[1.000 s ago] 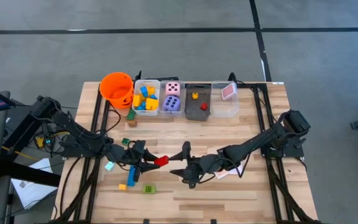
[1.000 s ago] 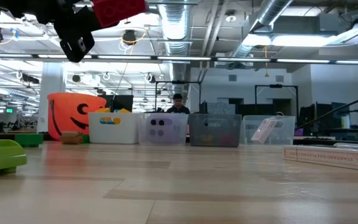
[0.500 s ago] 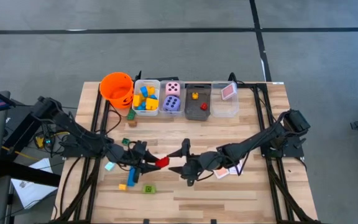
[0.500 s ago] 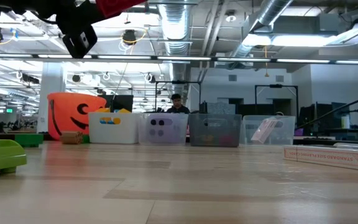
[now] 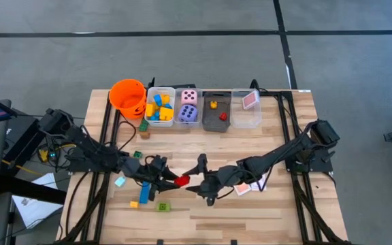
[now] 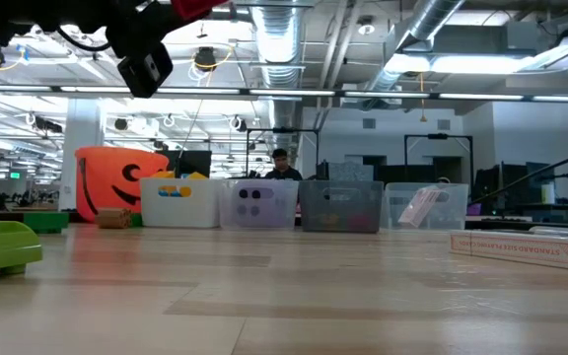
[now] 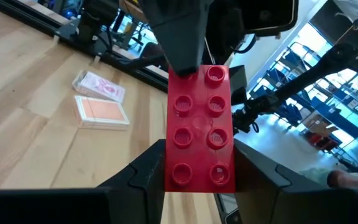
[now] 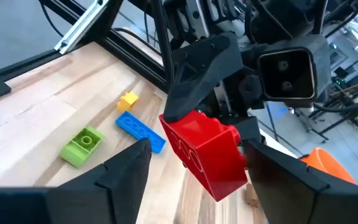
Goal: Pick & Place Toys
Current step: Put the red game piece into the black bin
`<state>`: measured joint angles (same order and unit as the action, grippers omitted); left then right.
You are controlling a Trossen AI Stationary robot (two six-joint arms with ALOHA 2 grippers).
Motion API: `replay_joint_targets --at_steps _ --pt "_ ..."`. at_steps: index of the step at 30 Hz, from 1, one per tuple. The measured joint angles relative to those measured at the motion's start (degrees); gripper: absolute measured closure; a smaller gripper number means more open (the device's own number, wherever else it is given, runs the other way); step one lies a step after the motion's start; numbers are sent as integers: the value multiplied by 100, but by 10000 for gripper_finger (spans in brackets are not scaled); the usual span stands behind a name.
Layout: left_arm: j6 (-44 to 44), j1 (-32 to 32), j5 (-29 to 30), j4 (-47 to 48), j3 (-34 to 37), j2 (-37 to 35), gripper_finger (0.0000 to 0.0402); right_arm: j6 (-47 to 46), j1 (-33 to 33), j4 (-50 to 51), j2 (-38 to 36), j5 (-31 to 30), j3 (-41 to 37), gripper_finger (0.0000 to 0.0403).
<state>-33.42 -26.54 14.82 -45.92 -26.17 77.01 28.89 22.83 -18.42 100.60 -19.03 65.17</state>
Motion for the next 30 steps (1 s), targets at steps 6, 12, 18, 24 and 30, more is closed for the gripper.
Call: replay_joint_targets --at_steps 6,12,18,24,30 --pt "11 93 -49 -16 0 -2 266 -46 -76 24 0 74 0 147" --pt "54 129 -72 -4 0 -2 266 -55 -79 37 0 120 0 148" --pt "70 129 -72 14 0 -2 265 -59 -81 36 0 156 0 177" --pt "231 129 -86 33 0 -2 265 -55 -86 11 -2 227 0 233" --pt "224 129 -120 70 2 -2 265 -16 -91 17 -2 266 1 293"
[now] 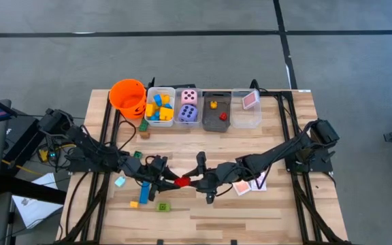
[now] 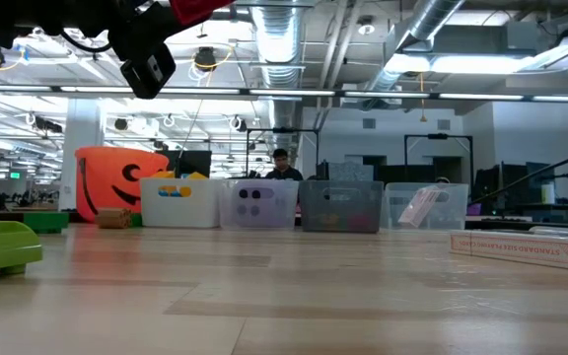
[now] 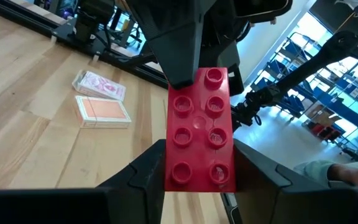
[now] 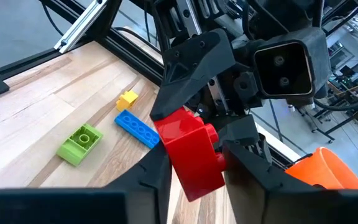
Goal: Pick & Place Toys
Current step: Put the red game piece into the black bin
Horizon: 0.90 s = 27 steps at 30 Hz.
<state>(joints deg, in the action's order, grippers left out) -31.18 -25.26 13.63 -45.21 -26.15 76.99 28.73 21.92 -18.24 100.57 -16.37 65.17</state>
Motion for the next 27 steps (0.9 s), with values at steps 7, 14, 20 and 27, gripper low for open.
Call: replay_joint_targets --at_steps 7,14,20,27 --pt "128 4 -72 6 2 0 257 0 -46 31 0 29 -1 293" --pt "249 15 -477 -22 0 -11 219 -65 -15 112 9 71 -1 289" --pt "416 11 -536 52 0 -26 175 -50 -9 180 9 48 -3 292" --pt "733 398 -550 1569 -2 -859 133 -276 -14 435 9 9 -1 289"
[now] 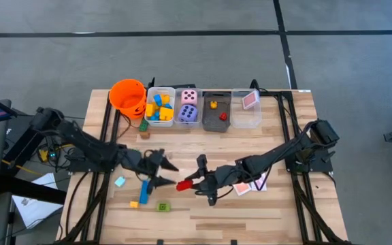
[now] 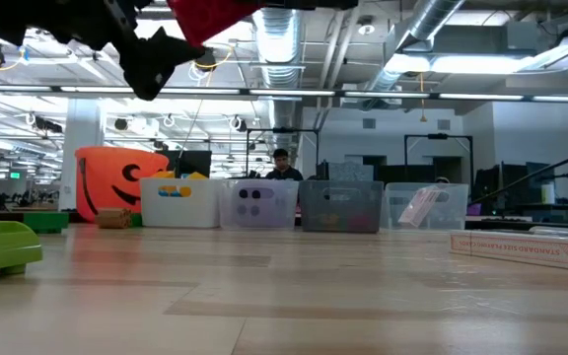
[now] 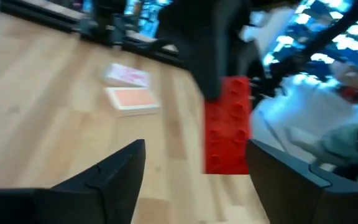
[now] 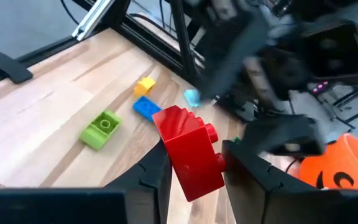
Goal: Pick & Place Toys
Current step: Put the red game piece into the black bin
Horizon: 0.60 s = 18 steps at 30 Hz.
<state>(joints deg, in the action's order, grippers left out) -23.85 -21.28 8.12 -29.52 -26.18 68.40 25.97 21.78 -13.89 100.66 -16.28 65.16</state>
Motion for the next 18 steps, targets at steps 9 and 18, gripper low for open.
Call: replay_joint_targets --at_steps 9,18 --pt "439 706 411 1267 -2 -1677 130 -571 -87 549 -135 -1715 1 290" --pt "1734 1010 1256 1397 -2 -2200 134 -2380 -690 1703 -420 -2765 1 289"
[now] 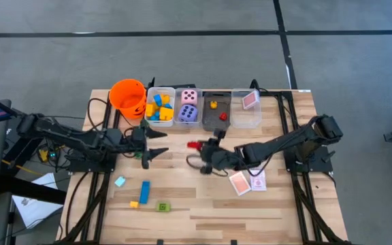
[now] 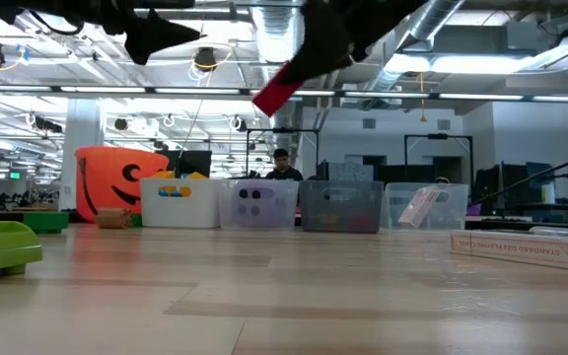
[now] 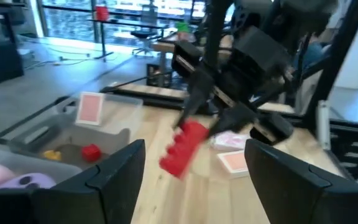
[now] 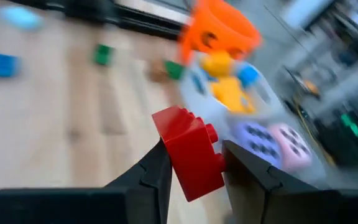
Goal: Pick & Place Toys
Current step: Put the red game piece into the black bin, then put the green game piece into the black bin
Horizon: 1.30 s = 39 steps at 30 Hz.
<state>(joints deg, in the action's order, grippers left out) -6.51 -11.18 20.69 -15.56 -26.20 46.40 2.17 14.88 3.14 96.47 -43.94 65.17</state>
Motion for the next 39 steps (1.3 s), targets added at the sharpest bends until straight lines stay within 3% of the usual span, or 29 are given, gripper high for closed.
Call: replay_joint_targets --at_steps 4,16,23,26,34,39 --pt "24 137 11 32 0 40 134 -656 -502 273 -26 -251 0 289" --pt "11 196 11 264 0 96 134 -1790 -2129 1531 -24 -265 0 289" --pt "-22 195 11 399 0 96 134 -1892 -2368 1762 -22 -252 0 287" --pt "-28 194 11 398 0 96 134 -1944 -2376 1753 -22 -252 0 264" --pt "-37 194 11 400 1 96 134 -2012 -2438 1788 -22 -265 0 153" --pt "-43 194 11 398 2 96 134 -1780 -2133 1826 -21 -245 0 116"
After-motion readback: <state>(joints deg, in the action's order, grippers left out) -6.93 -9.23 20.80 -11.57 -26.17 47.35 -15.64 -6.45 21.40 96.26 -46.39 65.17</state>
